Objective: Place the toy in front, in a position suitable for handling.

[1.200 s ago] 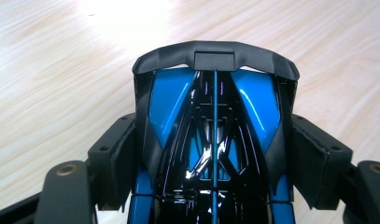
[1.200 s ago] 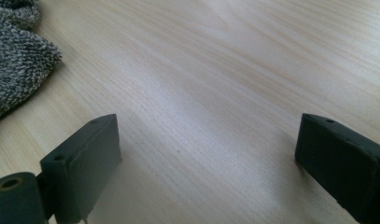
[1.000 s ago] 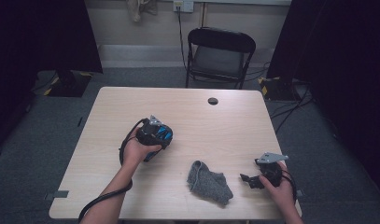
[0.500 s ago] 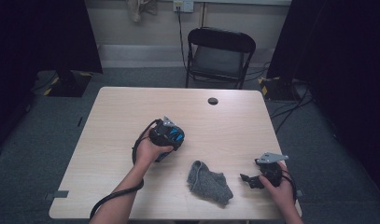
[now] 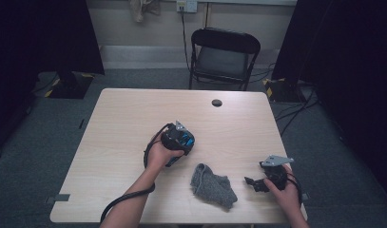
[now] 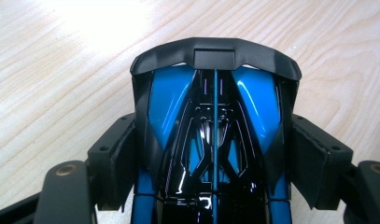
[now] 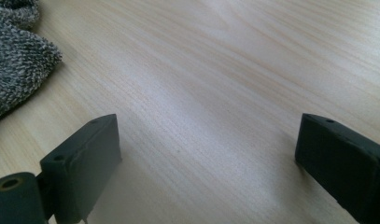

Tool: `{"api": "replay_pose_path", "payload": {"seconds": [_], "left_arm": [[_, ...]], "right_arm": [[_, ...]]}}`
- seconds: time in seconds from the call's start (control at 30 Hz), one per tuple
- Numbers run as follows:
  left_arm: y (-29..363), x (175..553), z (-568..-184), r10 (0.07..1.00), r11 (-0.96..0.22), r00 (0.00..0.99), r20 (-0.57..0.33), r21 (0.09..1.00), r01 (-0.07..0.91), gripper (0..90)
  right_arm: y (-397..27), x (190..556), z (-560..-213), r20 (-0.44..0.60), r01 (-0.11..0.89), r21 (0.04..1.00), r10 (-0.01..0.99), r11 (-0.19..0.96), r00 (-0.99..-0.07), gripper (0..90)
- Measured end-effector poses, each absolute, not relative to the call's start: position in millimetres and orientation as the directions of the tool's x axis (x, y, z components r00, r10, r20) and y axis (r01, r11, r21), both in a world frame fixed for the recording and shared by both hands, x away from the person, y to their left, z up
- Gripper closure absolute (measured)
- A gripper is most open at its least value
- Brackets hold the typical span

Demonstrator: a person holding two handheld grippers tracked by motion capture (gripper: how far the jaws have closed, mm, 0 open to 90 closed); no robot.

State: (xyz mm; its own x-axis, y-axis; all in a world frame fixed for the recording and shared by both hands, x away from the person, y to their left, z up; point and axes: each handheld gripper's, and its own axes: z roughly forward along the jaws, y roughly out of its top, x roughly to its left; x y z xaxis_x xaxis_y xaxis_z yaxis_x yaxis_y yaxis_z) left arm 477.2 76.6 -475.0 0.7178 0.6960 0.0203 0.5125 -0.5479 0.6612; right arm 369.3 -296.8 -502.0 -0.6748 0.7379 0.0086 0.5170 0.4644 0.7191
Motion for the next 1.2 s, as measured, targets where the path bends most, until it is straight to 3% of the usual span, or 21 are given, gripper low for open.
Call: {"api": "replay_pose_path", "payload": {"seconds": [1.2], "left_arm": [[78, 476, -490, 0.721, -0.525, 0.692, 0.021, 0.668, 0.527, 25.3]], "right_arm": [[-297, 369, -502, 0.009, 0.517, 0.719, 0.738, 0.464, -0.675, 6.3]]}}
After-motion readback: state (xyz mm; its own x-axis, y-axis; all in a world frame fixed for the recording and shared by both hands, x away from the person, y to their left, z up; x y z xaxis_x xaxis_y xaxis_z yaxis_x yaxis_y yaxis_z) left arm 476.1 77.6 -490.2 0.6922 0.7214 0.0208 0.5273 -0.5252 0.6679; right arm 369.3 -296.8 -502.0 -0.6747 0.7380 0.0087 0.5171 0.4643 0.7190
